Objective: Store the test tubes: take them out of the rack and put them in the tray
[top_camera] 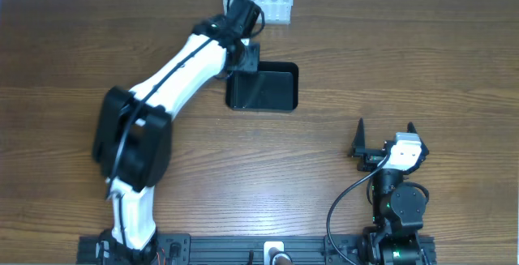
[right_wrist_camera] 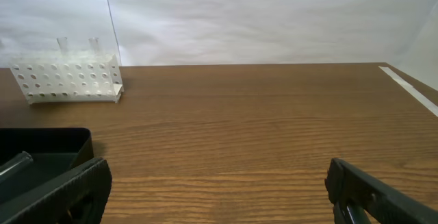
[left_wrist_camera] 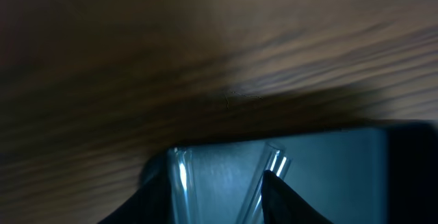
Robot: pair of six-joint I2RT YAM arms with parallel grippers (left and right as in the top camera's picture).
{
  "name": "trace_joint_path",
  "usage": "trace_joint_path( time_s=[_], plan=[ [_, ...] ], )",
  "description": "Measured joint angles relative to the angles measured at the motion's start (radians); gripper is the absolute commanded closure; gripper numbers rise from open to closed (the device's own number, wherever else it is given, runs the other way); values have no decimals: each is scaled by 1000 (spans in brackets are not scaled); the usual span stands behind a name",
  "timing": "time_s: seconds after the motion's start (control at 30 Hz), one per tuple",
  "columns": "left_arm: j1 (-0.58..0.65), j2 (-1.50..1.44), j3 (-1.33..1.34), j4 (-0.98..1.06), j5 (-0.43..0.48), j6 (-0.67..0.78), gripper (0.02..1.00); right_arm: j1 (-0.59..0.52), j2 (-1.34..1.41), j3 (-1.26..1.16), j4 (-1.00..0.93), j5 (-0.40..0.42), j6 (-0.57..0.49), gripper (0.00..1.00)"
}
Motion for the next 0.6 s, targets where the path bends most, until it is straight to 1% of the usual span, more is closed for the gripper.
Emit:
trace_joint_path(
  time_s=[0.07, 0.13, 0.23, 0.37, 0.47, 0.6],
  plan=[
    [-2, -79, -2, 0, -21, -1, 516, 0, 0, 0, 0, 0, 0, 7],
    [-3, -174, -2, 3, -58, 0, 430, 0, 0, 0, 0, 0, 0, 7],
    [0, -344, -2, 24, -132, 9, 334, 0, 0, 0, 0, 0, 0, 9],
    [37, -555, -47, 148, -176, 75, 123, 0, 0, 0, 0, 0, 0, 9],
    [127, -732, -185, 278, -167, 122, 23, 0, 0, 0, 0, -1, 0, 9],
    [286, -930, -445, 446, -97, 169, 20, 0, 0, 0, 0, -2, 0, 9]
  ],
)
